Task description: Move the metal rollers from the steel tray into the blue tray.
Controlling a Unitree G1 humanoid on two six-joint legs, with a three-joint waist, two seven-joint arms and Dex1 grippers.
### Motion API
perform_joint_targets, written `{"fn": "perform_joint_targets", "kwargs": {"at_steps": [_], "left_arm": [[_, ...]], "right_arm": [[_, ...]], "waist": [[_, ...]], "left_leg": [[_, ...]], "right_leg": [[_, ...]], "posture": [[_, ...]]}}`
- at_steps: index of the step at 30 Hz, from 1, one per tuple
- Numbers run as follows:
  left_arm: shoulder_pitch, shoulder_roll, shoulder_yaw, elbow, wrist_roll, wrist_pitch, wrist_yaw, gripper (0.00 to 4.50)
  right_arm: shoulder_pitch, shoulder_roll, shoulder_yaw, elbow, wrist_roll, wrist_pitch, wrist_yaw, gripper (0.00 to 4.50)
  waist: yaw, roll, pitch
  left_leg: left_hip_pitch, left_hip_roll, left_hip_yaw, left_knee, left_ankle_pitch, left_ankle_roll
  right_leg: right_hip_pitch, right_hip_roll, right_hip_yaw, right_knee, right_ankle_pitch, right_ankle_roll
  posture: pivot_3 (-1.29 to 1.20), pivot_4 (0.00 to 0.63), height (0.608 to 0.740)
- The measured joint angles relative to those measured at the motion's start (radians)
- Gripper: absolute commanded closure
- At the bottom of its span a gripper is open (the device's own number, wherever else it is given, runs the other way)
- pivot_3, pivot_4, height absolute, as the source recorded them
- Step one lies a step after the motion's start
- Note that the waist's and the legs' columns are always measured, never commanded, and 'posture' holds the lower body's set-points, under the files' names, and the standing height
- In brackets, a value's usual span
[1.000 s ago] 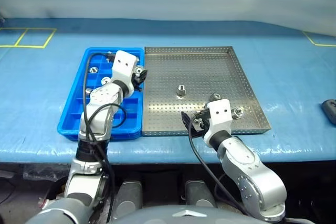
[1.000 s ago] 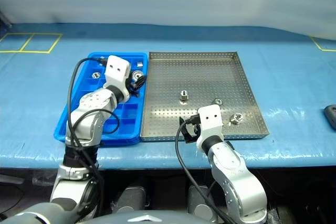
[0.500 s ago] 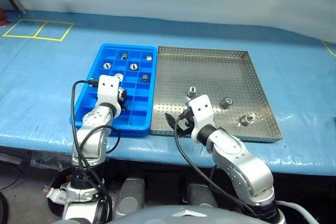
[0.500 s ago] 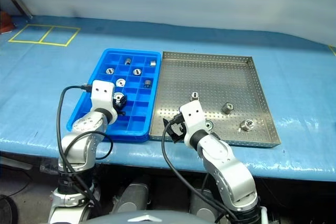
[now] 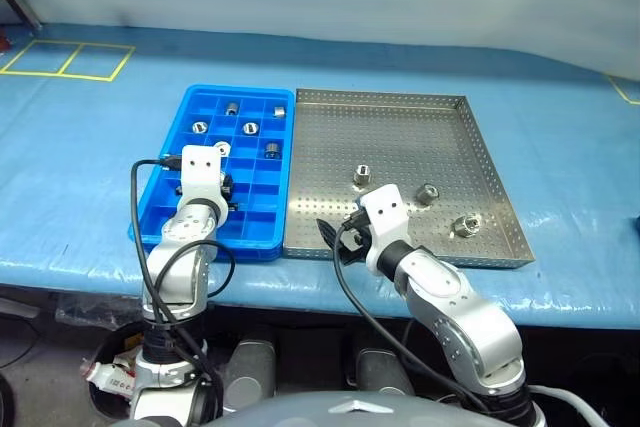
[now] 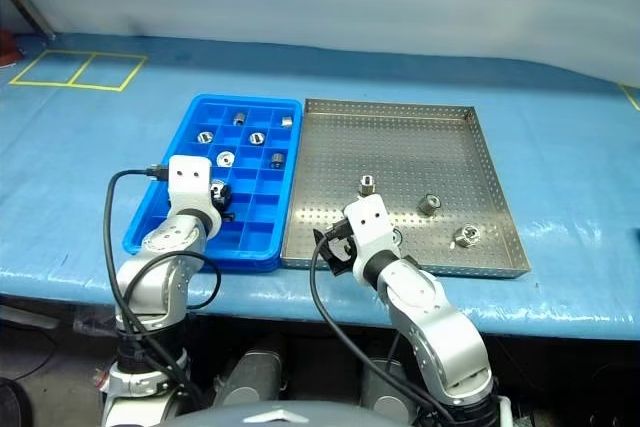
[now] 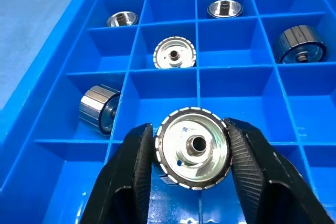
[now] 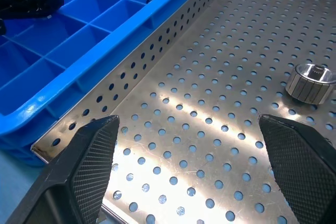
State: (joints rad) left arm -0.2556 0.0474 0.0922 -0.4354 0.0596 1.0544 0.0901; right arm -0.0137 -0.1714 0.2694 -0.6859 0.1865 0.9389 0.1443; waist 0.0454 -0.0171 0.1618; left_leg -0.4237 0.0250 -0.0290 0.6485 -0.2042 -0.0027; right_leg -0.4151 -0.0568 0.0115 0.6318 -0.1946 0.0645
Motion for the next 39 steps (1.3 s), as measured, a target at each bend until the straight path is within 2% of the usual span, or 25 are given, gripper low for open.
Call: {"fn": "perform_joint_targets", "kwargs": {"at_steps": [7, 11, 14, 19, 23, 27, 31, 39], "left_arm": [[0.029, -0.018, 0.046, -0.017, 0.015, 0.000, 0.051, 0.04], [0.022, 0.016, 0.029, -0.012, 0.007, -0.030, 0.014, 0.01], [-0.061, 0.055, 0.010, -0.003, -0.007, -0.107, -0.042, 0.01], [-0.269, 0.130, -0.050, 0.072, -0.139, -0.237, -0.292, 0.01], [-0.332, 0.166, -0.200, 0.237, -0.219, -0.251, -0.514, 0.01], [-0.423, 0.090, -0.303, 0.493, -0.229, -0.285, -0.608, 0.01], [-0.517, 0.001, -0.330, 0.736, -0.215, -0.374, -0.615, 0.01], [-0.609, -0.092, -0.335, 1.067, -0.117, -0.546, -0.490, 0.01]], "right_arm": [[0.010, -0.001, -0.001, -0.001, -0.003, 0.001, -0.012, 0.00], [0.011, 0.000, 0.000, -0.001, -0.003, 0.001, -0.013, 0.00], [0.010, 0.002, 0.000, -0.001, -0.002, 0.001, -0.014, 0.00], [0.009, 0.010, -0.003, -0.002, -0.003, 0.000, -0.019, 0.00], [0.011, 0.013, -0.009, -0.003, -0.009, -0.009, -0.022, 0.00], [0.023, 0.010, -0.025, -0.006, -0.024, -0.021, -0.042, 0.00], [0.060, 0.020, -0.041, -0.032, -0.036, -0.023, -0.066, 0.00], [0.116, 0.046, -0.060, -0.071, -0.059, -0.024, -0.108, 0.00]], "waist": [[-0.002, 0.000, 0.000], [0.003, -0.001, 0.000], [0.011, -0.001, 0.001], [0.019, -0.001, 0.001], [0.012, -0.001, 0.001], [0.000, -0.001, 0.001], [-0.018, -0.001, 0.001], [-0.054, -0.001, 0.001]], "left_leg": [[0.001, 0.000, 0.000, -0.001, 0.000, 0.000], [-0.002, 0.000, -0.001, 0.000, 0.000, 0.000], [-0.005, 0.000, -0.002, 0.000, 0.000, -0.001], [-0.006, -0.001, -0.002, -0.001, 0.000, -0.001], [-0.006, -0.002, -0.002, -0.002, 0.000, 0.000], [-0.007, -0.002, -0.002, -0.001, 0.000, 0.000], [-0.007, -0.002, -0.002, -0.001, 0.000, 0.000], [-0.006, -0.002, -0.001, 0.000, 0.000, 0.000]], "right_leg": [[0.000, 0.000, -0.001, 0.000, 0.000, -0.001], [-0.001, 0.000, -0.001, -0.001, 0.000, -0.001], [-0.003, 0.000, -0.002, -0.002, 0.000, 0.000], [-0.002, -0.001, -0.002, -0.004, 0.000, 0.000], [-0.003, -0.001, -0.002, -0.005, 0.000, 0.000], [-0.003, -0.001, -0.002, -0.004, 0.000, 0.000], [-0.003, -0.001, -0.002, -0.004, 0.000, 0.000], [-0.003, -0.001, -0.001, -0.004, 0.000, 0.001]], "posture": [[0.18, 0.150, 0.740], [0.18, 0.150, 0.740], [0.19, 0.150, 0.740], [0.17, 0.150, 0.740], [0.13, 0.150, 0.740], [0.06, 0.150, 0.740], [0.02, 0.150, 0.740], [-0.03, 0.150, 0.740]]}}
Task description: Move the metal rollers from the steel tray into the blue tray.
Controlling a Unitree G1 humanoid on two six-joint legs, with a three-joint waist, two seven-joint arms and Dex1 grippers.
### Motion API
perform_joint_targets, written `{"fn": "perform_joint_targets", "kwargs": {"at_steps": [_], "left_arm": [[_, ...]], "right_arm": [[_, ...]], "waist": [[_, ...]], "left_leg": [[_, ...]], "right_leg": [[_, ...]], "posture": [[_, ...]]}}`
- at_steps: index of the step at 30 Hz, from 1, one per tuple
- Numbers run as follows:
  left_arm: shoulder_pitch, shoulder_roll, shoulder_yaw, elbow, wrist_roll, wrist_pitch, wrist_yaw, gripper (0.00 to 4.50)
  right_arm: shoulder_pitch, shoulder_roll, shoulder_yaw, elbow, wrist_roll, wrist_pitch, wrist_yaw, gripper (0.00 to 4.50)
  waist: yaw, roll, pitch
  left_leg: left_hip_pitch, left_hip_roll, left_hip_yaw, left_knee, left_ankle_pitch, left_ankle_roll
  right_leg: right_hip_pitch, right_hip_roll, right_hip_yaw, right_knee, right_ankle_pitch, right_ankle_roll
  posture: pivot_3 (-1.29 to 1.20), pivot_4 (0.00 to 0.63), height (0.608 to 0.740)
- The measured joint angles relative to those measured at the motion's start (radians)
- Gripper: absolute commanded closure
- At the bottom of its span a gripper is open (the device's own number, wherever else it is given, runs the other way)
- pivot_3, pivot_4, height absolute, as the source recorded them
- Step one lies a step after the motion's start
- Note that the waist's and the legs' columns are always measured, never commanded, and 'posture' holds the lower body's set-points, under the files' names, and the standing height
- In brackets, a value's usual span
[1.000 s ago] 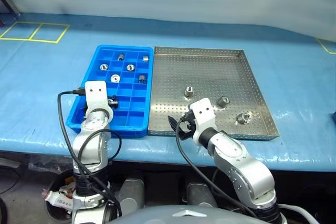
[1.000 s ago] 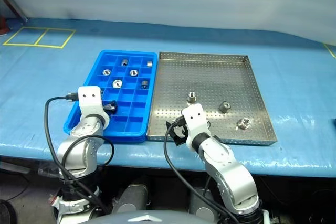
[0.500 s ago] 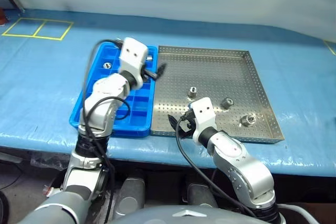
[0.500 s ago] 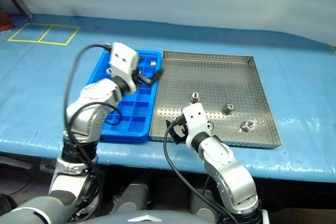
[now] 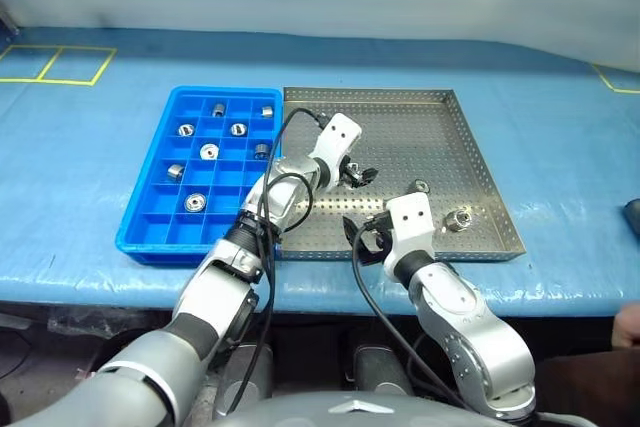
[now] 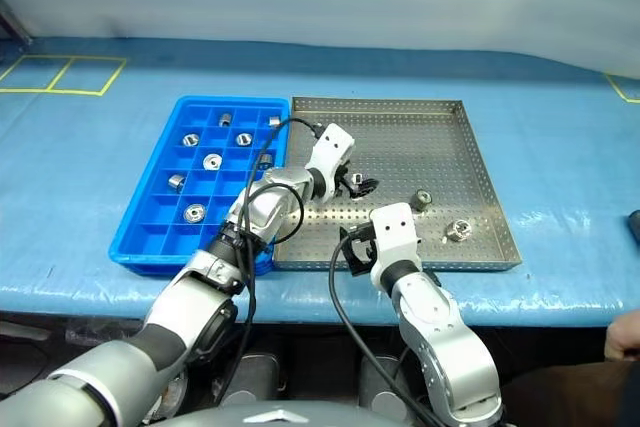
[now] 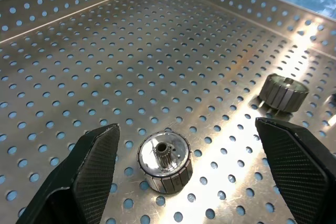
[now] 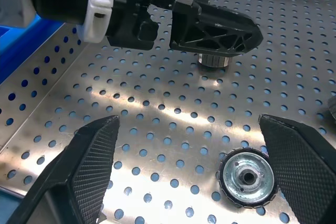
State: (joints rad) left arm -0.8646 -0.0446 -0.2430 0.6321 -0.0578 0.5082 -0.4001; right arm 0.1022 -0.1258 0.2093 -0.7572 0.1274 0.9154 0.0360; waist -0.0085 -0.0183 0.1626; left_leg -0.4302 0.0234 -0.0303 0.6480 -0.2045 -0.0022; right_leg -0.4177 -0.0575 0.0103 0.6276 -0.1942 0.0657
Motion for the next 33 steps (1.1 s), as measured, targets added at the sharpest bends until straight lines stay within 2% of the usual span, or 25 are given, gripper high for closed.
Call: {"fn": "perform_joint_targets", "kwargs": {"at_steps": [6, 7, 9, 15, 16, 20, 24, 28, 33], "left_arm": [[-0.032, -0.039, 0.023, 0.168, 0.019, -0.056, 0.041, 0.01], [-0.033, -0.043, 0.029, 0.196, 0.019, -0.057, 0.043, 0.18], [-0.049, -0.053, 0.048, 0.221, 0.016, -0.058, 0.051, 0.63], [-0.052, -0.052, 0.092, 0.207, 0.007, -0.051, 0.052, 2.62], [-0.052, -0.049, 0.103, 0.187, 0.002, -0.042, 0.052, 2.83], [-0.047, -0.025, 0.163, 0.021, -0.042, 0.031, 0.051, 2.83], [-0.019, 0.028, 0.217, -0.237, -0.087, 0.105, 0.059, 2.83], [0.090, 0.147, 0.261, -0.526, -0.110, 0.126, 0.060, 2.83], [0.264, 0.261, 0.288, -0.814, -0.069, 0.159, 0.125, 2.83]], "right_arm": [[0.003, 0.007, 0.000, -0.004, -0.004, 0.000, -0.010, 0.00], [0.003, 0.008, 0.000, -0.004, -0.004, 0.000, -0.011, 0.00], [0.003, 0.008, -0.001, -0.004, -0.005, 0.000, -0.013, 0.00], [0.002, 0.012, 0.000, -0.004, -0.005, 0.000, -0.013, 0.00], [0.002, 0.012, 0.000, -0.004, -0.005, 0.000, -0.012, 0.00], [-0.012, 0.008, 0.002, 0.000, -0.003, 0.000, -0.001, 0.00], [-0.069, 0.005, 0.022, 0.018, 0.000, 0.001, 0.027, 0.00], [-0.113, -0.007, 0.039, 0.055, 0.004, 0.001, 0.062, 0.00], [-0.175, -0.011, 0.067, 0.105, 0.016, -0.001, 0.114, 0.00]], "waist": [[-0.006, 0.000, 0.000], [-0.007, 0.000, 0.000], [-0.008, 0.000, 0.000], [-0.010, 0.000, 0.000], [-0.011, 0.000, 0.000], [-0.008, 0.000, 0.000], [-0.004, 0.000, 0.000], [0.005, 0.001, 0.000], [0.045, 0.001, 0.000]], "left_leg": [[0.000, 0.000, 0.000, 0.000, 0.000, 0.000], [0.000, 0.000, 0.000, 0.000, 0.000, 0.000], [0.000, 0.000, 0.000, 0.000, 0.000, 0.000], [0.000, 0.000, 0.000, 0.000, 0.000, 0.000], [0.000, 0.000, 0.000, 0.000, 0.000, 0.000], [0.000, 0.000, 0.000, -0.001, 0.000, 0.000], [0.002, 0.000, 0.000, -0.001, 0.000, 0.000], [0.002, 0.001, -0.001, -0.002, 0.000, 0.000], [0.002, 0.001, -0.001, -0.002, 0.000, 0.000]], "right_leg": [[0.000, 0.000, 0.000, 0.000, 0.000, 0.000], [0.000, 0.000, 0.000, 0.000, 0.000, 0.000], [0.000, 0.000, 0.000, 0.000, 0.000, 0.000], [0.000, 0.000, 0.000, 0.000, 0.000, 0.000], [0.000, 0.000, 0.000, 0.000, 0.000, 0.000], [-0.001, 0.000, 0.000, 0.000, 0.000, 0.000], [0.000, 0.000, 0.000, 0.001, 0.000, 0.000], [0.000, 0.001, 0.000, 0.001, 0.000, 0.000], [0.001, 0.001, 0.000, 0.001, 0.000, 0.000]], "posture": [[-0.04, 0.150, 0.740], [-0.04, 0.150, 0.740], [-0.04, 0.150, 0.740], [0.01, 0.150, 0.740], [0.02, 0.150, 0.740], [0.06, 0.150, 0.740], [0.13, 0.150, 0.740], [0.19, 0.150, 0.740], [0.26, 0.150, 0.740]]}}
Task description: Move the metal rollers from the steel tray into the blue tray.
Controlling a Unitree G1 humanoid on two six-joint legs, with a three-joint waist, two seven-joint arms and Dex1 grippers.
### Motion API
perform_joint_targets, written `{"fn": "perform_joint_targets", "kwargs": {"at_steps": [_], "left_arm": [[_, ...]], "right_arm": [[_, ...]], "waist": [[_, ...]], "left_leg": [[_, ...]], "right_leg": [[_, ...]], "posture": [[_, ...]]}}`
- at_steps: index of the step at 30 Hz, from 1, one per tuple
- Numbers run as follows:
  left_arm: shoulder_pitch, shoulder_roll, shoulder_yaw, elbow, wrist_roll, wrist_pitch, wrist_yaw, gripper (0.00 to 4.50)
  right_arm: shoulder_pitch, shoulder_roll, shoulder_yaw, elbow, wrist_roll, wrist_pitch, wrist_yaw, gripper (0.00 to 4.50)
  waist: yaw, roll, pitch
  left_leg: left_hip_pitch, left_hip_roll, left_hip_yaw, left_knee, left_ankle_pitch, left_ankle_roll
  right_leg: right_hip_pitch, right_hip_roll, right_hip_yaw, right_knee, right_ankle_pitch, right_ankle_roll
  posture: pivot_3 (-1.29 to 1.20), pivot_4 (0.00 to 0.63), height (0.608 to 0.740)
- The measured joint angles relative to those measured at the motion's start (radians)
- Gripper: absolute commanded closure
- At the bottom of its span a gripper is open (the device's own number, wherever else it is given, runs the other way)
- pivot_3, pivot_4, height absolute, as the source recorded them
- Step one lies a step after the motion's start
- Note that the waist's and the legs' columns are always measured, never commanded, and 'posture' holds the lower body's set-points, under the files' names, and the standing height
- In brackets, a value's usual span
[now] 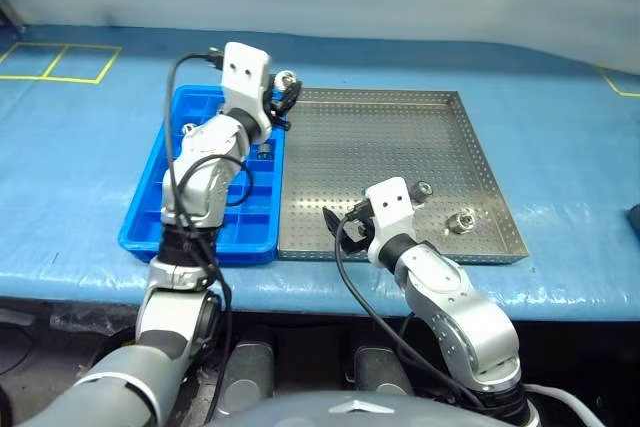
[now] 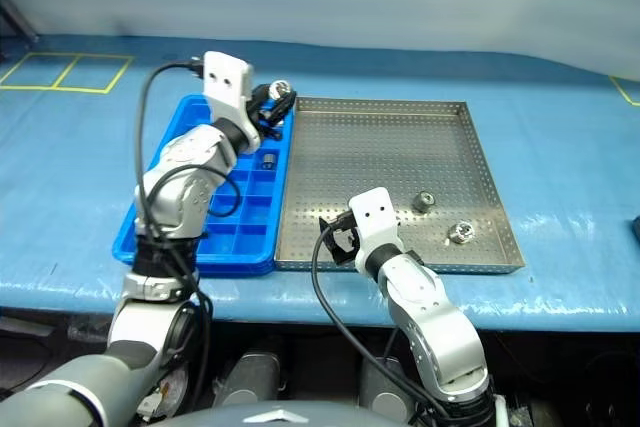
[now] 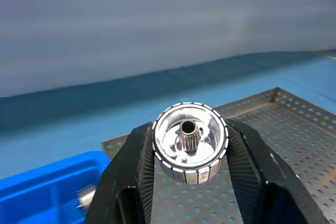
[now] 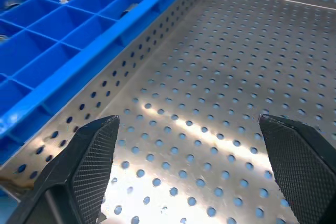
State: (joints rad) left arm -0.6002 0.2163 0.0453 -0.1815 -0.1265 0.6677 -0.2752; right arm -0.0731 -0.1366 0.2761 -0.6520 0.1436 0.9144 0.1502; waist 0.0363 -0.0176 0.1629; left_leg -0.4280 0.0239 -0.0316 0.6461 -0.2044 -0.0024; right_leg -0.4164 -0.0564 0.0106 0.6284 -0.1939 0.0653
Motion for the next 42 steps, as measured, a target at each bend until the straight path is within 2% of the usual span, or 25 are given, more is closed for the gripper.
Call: {"fn": "perform_joint_targets", "kwargs": {"at_steps": [4, 9, 15, 22, 25, 27, 34, 37, 42], "left_arm": [[0.137, 0.051, 0.012, -0.157, 0.015, 0.065, 0.040, 2.83], [0.347, 0.042, 0.070, -0.341, 0.033, 0.126, 0.117, 2.83], [0.542, 0.028, 0.073, -0.401, 0.070, 0.150, 0.184, 2.83], [0.590, -0.037, 0.096, -0.408, 0.081, 0.165, 0.250, 2.83], [0.589, -0.048, 0.097, -0.415, 0.078, 0.176, 0.255, 2.83], [0.592, -0.058, 0.098, -0.419, 0.073, 0.196, 0.254, 2.05], [0.615, -0.057, 0.091, -0.480, 0.063, 0.267, 0.248, 0.01], [0.577, -0.060, 0.093, -0.477, 0.054, 0.244, 0.243, 0.01], [0.402, -0.100, 0.095, -0.439, 0.005, 0.029, 0.209, 0.01]], "right_arm": [[-0.031, -0.005, 0.019, 0.028, 0.003, -0.018, 0.029, 0.00], [-0.073, -0.013, 0.058, 0.092, -0.003, -0.124, 0.077, 0.00], [-0.088, -0.016, 0.077, 0.143, -0.012, -0.201, 0.118, 0.00], [-0.097, -0.011, 0.089, 0.162, -0.011, -0.217, 0.143, 0.00], [-0.097, -0.007, 0.091, 0.163, -0.011, -0.217, 0.147, 0.00], [-0.096, -0.007, 0.091, 0.163, -0.011, -0.217, 0.147, 0.00], [-0.059, -0.009, 0.087, 0.160, -0.015, -0.212, 0.131, 0.00], [-0.041, -0.009, 0.071, 0.145, -0.015, -0.210, 0.121, 0.00], [-0.011, -0.004, 0.024, 0.080, -0.015, -0.198, 0.081, 0.00]], "waist": [[0.037, 0.000, 0.000], [0.062, 0.000, 0.000], [0.108, 0.000, 0.000], [0.165, 0.000, 0.000], [0.178, 0.000, 0.000], [0.181, 0.000, -0.001], [0.187, 0.000, -0.001], [0.190, 0.000, -0.001], [0.200, 0.000, -0.001]], "left_leg": [[0.000, 0.000, -0.001, 0.001, 0.000, -0.001], [0.001, 0.000, 0.000, 0.001, 0.000, -0.001], [0.000, 0.001, -0.001, 0.000, 0.000, -0.002], [-0.001, 0.001, 0.000, 0.000, 0.000, -0.003], [-0.002, 0.002, 0.002, -0.001, 0.000, -0.003], [-0.003, 0.002, 0.003, -0.001, 0.000, -0.004], [-0.003, 0.003, 0.004, -0.002, -0.001, -0.004], [-0.003, 0.003, 0.004, -0.001, -0.001, -0.005], [-0.004, 0.003, 0.006, 0.000, -0.001, -0.006]], "right_leg": [[0.000, 0.000, -0.001, 0.000, 0.000, 0.000], [0.001, 0.000, -0.001, 0.000, 0.000, 0.000], [0.000, 0.000, -0.002, 0.000, -0.001, -0.001], [-0.002, 0.000, -0.003, 0.000, -0.001, -0.001], [-0.009, 0.000, -0.002, 0.000, -0.001, -0.001], [-0.009, 0.000, -0.002, 0.000, -0.001, -0.001], [-0.010, 0.000, -0.002, 0.000, -0.001, -0.002], [-0.011, 0.000, -0.002, 0.000, -0.001, -0.002], [-0.011, 0.000, -0.002, -0.001, -0.001, -0.002]], "posture": [[0.33, 0.150, 0.740], [0.38, 0.150, 0.740], [0.42, 0.150, 0.740], [0.43, 0.150, 0.740], [0.41, 0.150, 0.740], [0.40, 0.150, 0.740], [0.37, 0.150, 0.740], [0.35, 0.150, 0.740], [0.27, 0.150, 0.740]]}}
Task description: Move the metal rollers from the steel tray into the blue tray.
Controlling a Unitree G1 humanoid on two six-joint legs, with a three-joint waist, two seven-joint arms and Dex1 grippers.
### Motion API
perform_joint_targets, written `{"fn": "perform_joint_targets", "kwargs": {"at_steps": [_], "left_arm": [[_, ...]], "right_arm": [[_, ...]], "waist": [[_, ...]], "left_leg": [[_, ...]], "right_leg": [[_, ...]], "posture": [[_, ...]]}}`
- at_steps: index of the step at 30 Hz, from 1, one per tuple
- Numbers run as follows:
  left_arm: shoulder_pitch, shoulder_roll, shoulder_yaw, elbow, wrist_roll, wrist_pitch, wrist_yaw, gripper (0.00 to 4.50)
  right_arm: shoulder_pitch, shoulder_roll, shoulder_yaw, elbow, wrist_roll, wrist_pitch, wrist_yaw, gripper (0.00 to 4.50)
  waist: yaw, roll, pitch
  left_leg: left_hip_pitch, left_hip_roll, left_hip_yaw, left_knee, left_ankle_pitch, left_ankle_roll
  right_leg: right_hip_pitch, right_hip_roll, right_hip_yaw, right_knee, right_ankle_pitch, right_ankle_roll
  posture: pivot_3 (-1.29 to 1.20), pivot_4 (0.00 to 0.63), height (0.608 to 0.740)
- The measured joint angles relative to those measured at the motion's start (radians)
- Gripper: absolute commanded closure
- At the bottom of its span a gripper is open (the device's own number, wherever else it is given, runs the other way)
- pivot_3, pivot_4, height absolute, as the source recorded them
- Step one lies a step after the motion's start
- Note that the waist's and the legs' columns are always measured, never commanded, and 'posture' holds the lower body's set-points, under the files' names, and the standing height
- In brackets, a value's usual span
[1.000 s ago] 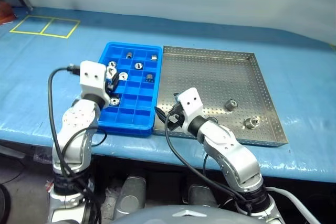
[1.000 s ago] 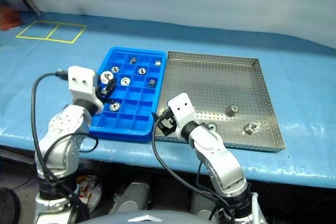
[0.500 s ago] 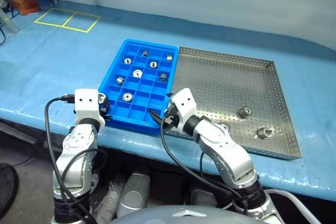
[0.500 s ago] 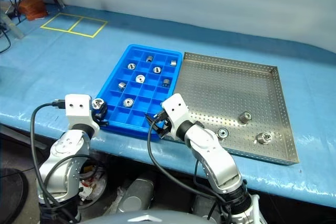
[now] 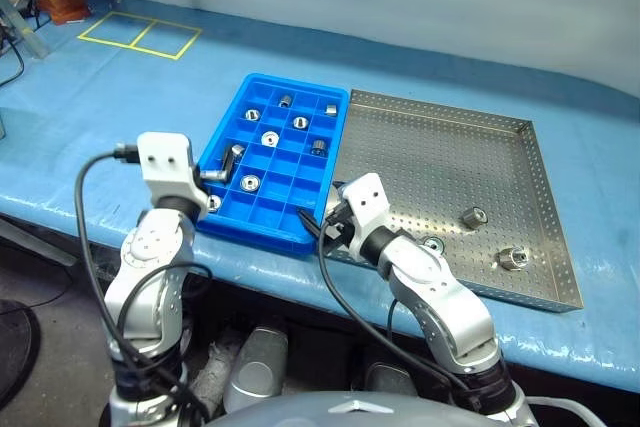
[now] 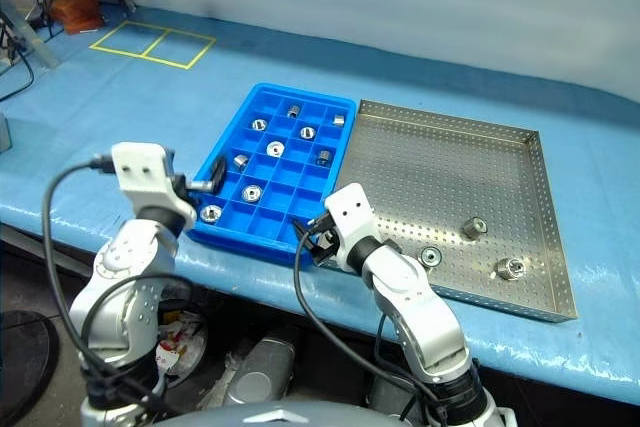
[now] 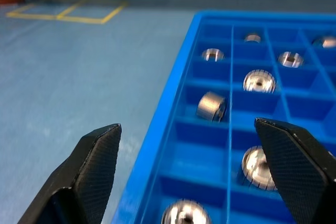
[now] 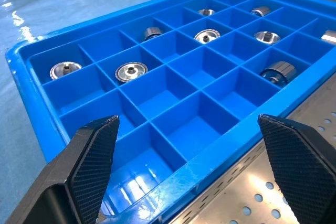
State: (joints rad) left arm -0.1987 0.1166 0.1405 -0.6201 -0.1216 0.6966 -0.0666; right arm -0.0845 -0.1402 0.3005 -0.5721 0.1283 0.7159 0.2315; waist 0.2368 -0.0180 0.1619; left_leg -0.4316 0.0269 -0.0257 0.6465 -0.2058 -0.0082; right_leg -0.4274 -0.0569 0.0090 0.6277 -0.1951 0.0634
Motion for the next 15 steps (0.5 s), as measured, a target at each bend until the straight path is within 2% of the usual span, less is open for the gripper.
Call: {"fn": "perform_joint_targets", "kwargs": {"at_steps": [4, 8, 12, 15], "left_arm": [[-0.015, 0.018, -0.067, 0.114, 0.004, -0.115, -0.051, 0.01], [-0.020, 0.052, -0.198, 0.225, 0.006, -0.193, -0.159, 0.01], [-0.034, 0.065, -0.315, 0.276, -0.013, -0.226, -0.284, 0.01], [-0.038, 0.082, -0.373, 0.303, -0.031, -0.227, -0.368, 0.01]], "right_arm": [[0.030, 0.014, -0.100, -0.055, -0.005, 0.046, -0.068, 0.00], [0.053, 0.030, -0.218, -0.116, -0.052, 0.108, -0.177, 0.00], [0.083, 0.059, -0.304, -0.150, -0.072, 0.195, -0.242, 0.00], [0.096, 0.116, -0.374, -0.181, -0.071, 0.334, -0.281, 0.00]], "waist": [[-0.014, 0.000, 0.000], [-0.051, 0.000, 0.000], [-0.124, 0.001, 0.000], [-0.179, 0.003, -0.001]], "left_leg": [[-0.002, 0.000, 0.000, -0.001, 0.000, 0.001], [-0.005, -0.001, 0.000, 0.000, 0.000, 0.001], [-0.004, 0.000, 0.000, 0.000, 0.000, 0.002], [-0.002, 0.000, 0.000, 0.000, 0.000, 0.002]], "right_leg": [[0.002, 0.000, 0.001, 0.000, 0.000, 0.000], [0.001, 0.000, 0.001, 0.000, 0.000, 0.000], [0.001, 0.000, 0.001, 0.001, 0.000, 0.000], [0.002, 0.001, 0.002, 0.002, 0.000, -0.001]], "posture": [[0.17, 0.150, 0.740], [0.12, 0.150, 0.740], [0.07, 0.150, 0.740], [0.05, 0.150, 0.740]]}}
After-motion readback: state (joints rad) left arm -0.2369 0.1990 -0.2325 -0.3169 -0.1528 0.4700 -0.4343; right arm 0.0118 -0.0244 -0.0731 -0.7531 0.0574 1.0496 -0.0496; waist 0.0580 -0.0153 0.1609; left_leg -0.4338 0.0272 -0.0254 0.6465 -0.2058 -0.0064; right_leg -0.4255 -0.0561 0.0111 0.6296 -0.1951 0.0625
